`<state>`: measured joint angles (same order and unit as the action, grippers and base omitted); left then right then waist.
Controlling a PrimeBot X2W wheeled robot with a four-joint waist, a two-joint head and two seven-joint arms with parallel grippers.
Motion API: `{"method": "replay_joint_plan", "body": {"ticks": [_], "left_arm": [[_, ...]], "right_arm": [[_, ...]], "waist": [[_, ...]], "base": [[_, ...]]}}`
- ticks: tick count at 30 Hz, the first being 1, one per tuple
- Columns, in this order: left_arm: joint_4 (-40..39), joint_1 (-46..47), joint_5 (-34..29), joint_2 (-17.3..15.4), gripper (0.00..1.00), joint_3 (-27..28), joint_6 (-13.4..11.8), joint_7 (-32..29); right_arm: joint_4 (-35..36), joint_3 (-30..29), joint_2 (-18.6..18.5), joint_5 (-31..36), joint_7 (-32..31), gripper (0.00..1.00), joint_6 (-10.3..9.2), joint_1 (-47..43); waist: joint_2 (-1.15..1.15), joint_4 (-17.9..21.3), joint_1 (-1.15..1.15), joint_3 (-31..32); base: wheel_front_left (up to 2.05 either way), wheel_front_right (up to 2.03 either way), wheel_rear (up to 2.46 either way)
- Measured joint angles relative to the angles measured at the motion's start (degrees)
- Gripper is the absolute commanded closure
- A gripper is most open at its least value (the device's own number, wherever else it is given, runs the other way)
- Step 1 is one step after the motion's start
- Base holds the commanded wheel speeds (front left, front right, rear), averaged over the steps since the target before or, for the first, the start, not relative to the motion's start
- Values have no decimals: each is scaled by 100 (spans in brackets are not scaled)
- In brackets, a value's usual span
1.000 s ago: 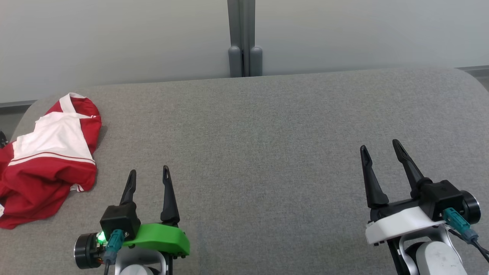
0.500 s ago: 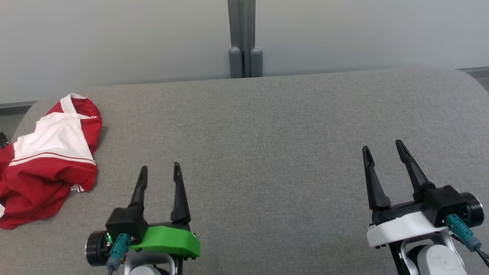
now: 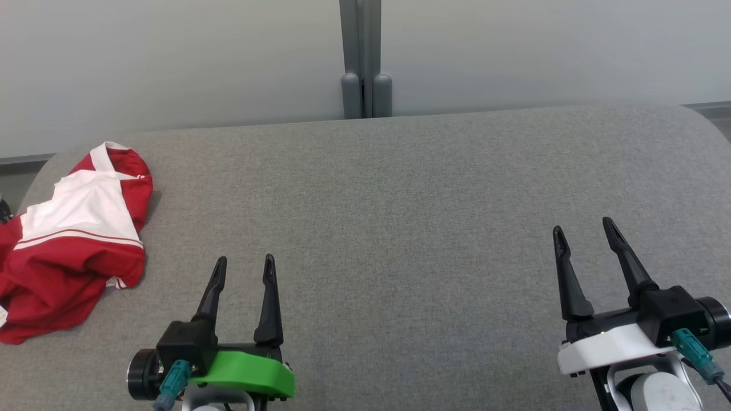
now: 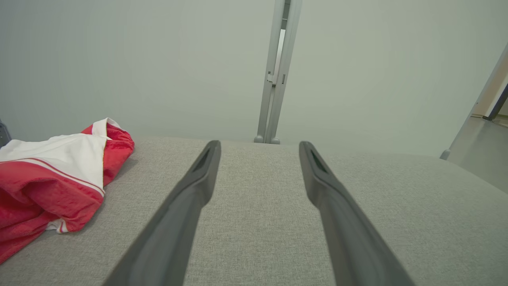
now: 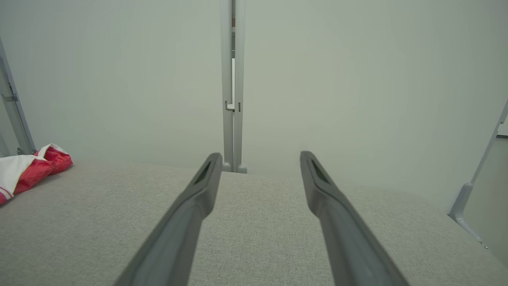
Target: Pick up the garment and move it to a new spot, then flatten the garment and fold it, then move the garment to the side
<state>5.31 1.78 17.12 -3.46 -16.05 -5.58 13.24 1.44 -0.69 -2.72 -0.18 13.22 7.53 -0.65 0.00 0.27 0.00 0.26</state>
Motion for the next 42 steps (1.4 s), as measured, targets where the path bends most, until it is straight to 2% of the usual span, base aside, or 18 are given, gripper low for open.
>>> {"method": "replay_joint_plan", "body": {"ticks": [6,13,24,35,42], "left_arm": [[127,-41,-301,46,0,26,162,55],[223,-65,-606,54,0,-26,134,133],[480,-64,-408,59,0,-90,27,188],[532,-59,-357,60,0,-65,4,188],[589,-59,-477,60,0,107,-59,188]], "right_arm": [[-53,-24,-1,53,57,0,0,-10],[-66,-103,-3,187,127,0,0,-22],[-159,-59,-4,-666,183,0,0,-48],[-183,-10,-7,-669,183,0,0,-70],[-229,196,-8,-662,183,0,0,-162]], "waist": [[0,8,0,22],[0,12,0,31],[0,-19,0,29],[0,-110,0,39],[0,-375,0,45]], "base": [[0,0,0],[0,0,0],[0,0,0],[0,0,0],[0,0,0]]}}
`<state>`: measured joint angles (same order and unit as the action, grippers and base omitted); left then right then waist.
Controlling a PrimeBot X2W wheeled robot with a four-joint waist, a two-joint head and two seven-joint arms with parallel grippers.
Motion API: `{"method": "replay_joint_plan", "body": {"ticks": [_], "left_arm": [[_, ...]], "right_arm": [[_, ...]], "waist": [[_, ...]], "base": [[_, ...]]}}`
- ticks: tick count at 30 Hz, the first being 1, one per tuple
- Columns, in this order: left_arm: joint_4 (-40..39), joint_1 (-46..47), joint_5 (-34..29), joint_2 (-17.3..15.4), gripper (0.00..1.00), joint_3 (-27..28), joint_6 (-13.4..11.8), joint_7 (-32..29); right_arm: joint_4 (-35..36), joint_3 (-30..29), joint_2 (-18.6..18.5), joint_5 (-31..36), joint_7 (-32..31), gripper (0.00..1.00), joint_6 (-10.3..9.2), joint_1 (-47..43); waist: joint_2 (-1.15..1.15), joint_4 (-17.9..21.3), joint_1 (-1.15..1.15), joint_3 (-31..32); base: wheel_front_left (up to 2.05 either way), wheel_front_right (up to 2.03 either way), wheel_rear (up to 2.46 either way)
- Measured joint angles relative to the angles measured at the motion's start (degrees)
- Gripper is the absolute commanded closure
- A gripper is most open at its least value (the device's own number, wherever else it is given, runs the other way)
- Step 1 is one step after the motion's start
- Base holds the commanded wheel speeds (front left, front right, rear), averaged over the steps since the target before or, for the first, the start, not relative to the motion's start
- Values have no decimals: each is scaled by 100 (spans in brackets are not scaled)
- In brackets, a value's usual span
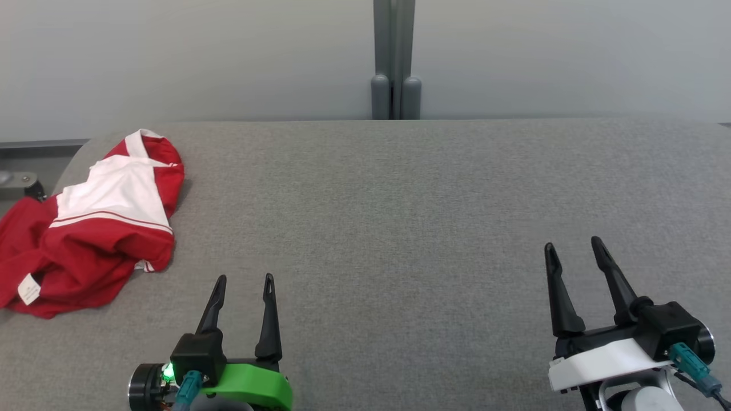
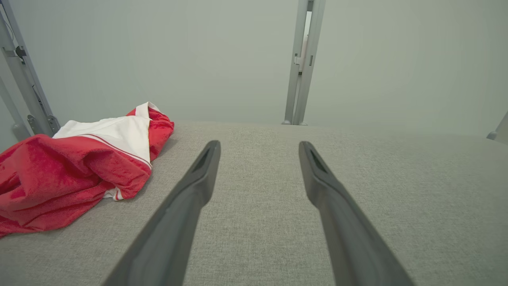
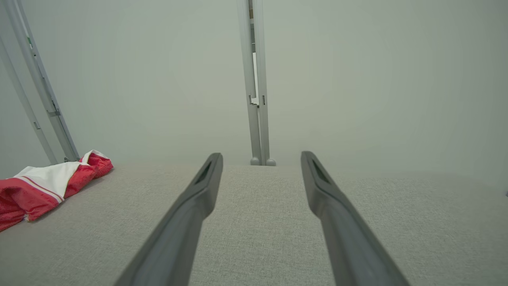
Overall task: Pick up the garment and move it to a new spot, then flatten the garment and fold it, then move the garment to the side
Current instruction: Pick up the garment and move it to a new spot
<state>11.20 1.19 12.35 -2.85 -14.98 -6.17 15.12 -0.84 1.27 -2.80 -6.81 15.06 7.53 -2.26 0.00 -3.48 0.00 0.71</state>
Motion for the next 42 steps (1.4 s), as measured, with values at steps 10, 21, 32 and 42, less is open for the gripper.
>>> {"method": "replay_joint_plan", "body": {"ticks": [10,21,32,42], "left_arm": [[-25,-1,-138,3,0,375,-105,1],[-137,-11,-142,2,0,676,-98,1],[-158,-63,-151,3,0,829,-87,1],[-240,1,-191,2,0,1120,-38,1]], "right_arm": [[-47,464,0,88,0,0,0,-46],[-180,916,5,-267,0,0,0,-46],[-225,1055,3,-312,0,0,0,-42],[-197,1054,5,-253,0,0,0,94]], "waist": [[0,-763,0,-25],[0,-1727,0,-37],[0,-2405,0,-22],[0,-2238,0,-217]], "base": [[0,0,0],[0,0,0],[0,0,0],[0,0,0]]}}
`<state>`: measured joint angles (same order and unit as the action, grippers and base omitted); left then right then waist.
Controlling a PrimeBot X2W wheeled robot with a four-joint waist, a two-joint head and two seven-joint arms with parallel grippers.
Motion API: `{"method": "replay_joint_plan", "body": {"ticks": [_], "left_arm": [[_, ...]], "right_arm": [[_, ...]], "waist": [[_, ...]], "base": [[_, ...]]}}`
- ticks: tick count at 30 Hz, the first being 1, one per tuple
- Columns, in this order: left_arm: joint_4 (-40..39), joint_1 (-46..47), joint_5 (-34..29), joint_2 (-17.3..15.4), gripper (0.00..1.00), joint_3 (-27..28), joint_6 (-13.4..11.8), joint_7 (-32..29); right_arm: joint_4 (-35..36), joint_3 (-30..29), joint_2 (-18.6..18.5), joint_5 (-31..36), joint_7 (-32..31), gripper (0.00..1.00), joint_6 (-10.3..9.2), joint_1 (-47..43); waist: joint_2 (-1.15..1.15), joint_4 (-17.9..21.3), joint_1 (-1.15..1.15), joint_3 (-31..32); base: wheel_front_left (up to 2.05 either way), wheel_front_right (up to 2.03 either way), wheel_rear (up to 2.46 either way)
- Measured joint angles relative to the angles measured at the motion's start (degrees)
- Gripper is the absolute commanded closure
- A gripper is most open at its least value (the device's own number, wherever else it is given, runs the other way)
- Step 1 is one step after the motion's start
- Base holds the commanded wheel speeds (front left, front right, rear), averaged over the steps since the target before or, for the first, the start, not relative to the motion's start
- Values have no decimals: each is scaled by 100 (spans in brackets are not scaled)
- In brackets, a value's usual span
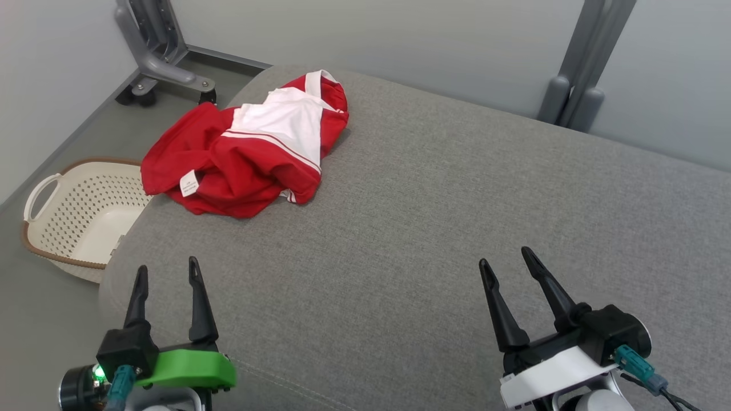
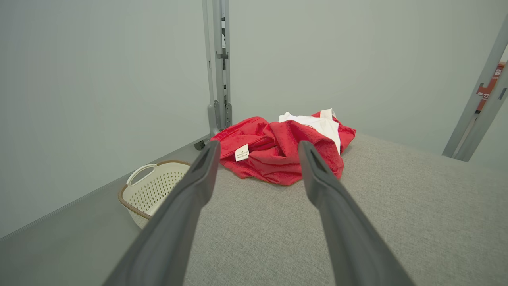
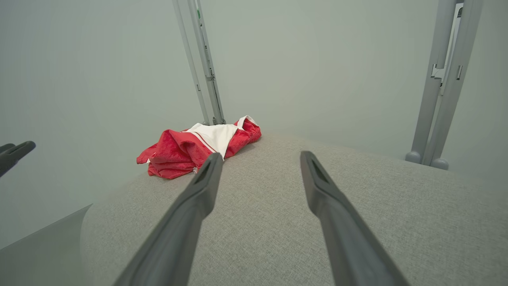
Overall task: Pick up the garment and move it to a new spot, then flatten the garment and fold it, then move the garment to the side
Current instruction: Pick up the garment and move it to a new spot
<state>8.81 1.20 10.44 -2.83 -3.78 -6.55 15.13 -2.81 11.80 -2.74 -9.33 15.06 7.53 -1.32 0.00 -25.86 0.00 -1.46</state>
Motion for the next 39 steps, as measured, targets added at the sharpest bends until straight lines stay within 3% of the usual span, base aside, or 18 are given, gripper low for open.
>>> {"method": "replay_joint_plan", "body": {"ticks": [4,8,14,21,29,39], "left_arm": [[-43,207,-25,-12,0,266,89,0],[101,632,40,-148,0,469,386,0],[887,1647,124,-639,0,561,818,-144],[1809,3118,427,-1221,0,423,1260,-1003],[2892,4380,1140,-1692,0,-246,1380,-1969],[3894,5246,2067,-2315,0,-1185,1386,-2941]], "right_arm": [[71,-54,-1,116,0,0,0,112],[181,-244,1,361,0,0,0,272],[402,-516,0,823,0,0,0,448],[692,-803,0,1319,0,0,0,673],[820,-789,-34,1514,0,0,0,775],[827,-512,-69,1562,0,0,0,804]], "waist": [[0,126,0,-184],[0,239,0,-454],[0,383,0,-950],[0,579,1,-1548],[0,822,1,-2106],[0,1163,1,-2518]], "base": [[0,0,0],[0,0,0],[0,0,0],[0,0,0],[0,0,0],[0,0,0]]}}
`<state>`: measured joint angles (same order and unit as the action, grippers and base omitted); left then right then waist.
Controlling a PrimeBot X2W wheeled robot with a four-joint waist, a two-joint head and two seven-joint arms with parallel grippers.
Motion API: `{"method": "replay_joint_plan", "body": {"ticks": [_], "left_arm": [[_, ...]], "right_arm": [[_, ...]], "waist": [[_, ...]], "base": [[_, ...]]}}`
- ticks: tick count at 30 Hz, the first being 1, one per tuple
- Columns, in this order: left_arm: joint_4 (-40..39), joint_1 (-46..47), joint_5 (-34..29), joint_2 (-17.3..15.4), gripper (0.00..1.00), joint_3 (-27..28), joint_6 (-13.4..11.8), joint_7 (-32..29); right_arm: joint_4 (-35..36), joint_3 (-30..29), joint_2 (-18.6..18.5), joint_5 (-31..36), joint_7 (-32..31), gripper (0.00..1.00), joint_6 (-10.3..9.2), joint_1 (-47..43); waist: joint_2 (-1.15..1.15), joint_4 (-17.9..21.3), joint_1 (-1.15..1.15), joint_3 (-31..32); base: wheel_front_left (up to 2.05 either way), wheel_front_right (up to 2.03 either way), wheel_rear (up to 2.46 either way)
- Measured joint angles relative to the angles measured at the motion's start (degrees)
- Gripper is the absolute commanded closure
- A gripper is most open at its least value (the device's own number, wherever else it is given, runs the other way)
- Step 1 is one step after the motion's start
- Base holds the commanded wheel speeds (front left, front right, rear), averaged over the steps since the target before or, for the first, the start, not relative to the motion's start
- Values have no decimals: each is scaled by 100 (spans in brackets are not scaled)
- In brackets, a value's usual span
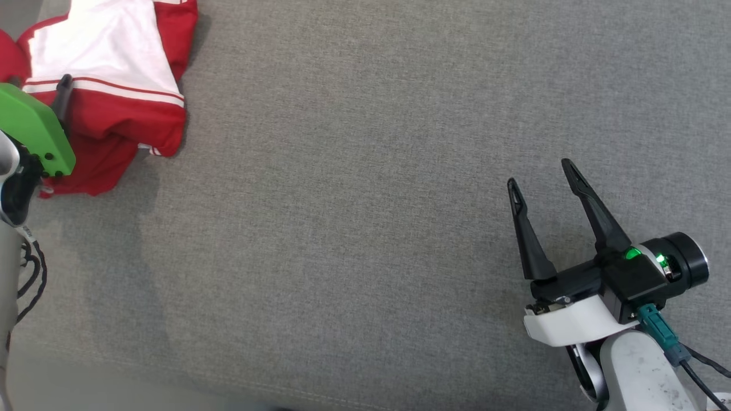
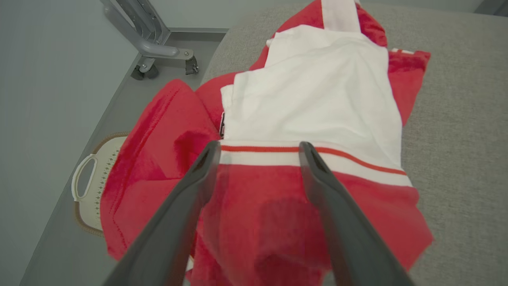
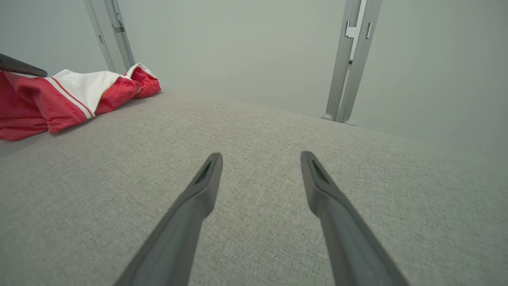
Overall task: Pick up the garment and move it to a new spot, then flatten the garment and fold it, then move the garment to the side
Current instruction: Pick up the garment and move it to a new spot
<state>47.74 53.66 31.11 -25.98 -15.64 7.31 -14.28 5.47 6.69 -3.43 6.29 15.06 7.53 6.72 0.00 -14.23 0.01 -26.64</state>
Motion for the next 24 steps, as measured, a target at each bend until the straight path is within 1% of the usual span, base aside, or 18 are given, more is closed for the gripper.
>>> {"method": "replay_joint_plan", "body": {"ticks": [5,9,13,15,19,22,24], "left_arm": [[328,248,121,-179,0,-347,0,-224],[517,386,409,-190,0,-537,0,-469],[635,471,595,-191,0,-706,0,-589],[599,480,790,-178,100,-808,0,-636],[392,478,995,-219,100,-1145,1,-617],[345,478,1062,-390,100,-1270,1,-278],[349,485,1092,-449,100,-1363,1,-76]], "right_arm": [[11,108,-3,-9,0,0,0,-7],[127,430,-115,-77,0,0,0,-5],[167,558,-190,-99,0,0,0,-2],[172,566,-209,-99,0,0,0,0],[172,567,-225,-98,0,0,0,0],[135,564,-241,-99,0,0,0,4],[97,586,-238,-107,0,0,0,29]], "waist": [[0,140,0,-137],[0,207,0,-226],[0,242,0,-289],[0,245,0,-316],[0,226,0,-334],[0,205,-1,-299],[0,193,-1,-244]], "base": [[0,0,0],[0,0,0],[0,0,0],[0,0,0],[0,0,0],[0,0,0],[0,0,0]]}}
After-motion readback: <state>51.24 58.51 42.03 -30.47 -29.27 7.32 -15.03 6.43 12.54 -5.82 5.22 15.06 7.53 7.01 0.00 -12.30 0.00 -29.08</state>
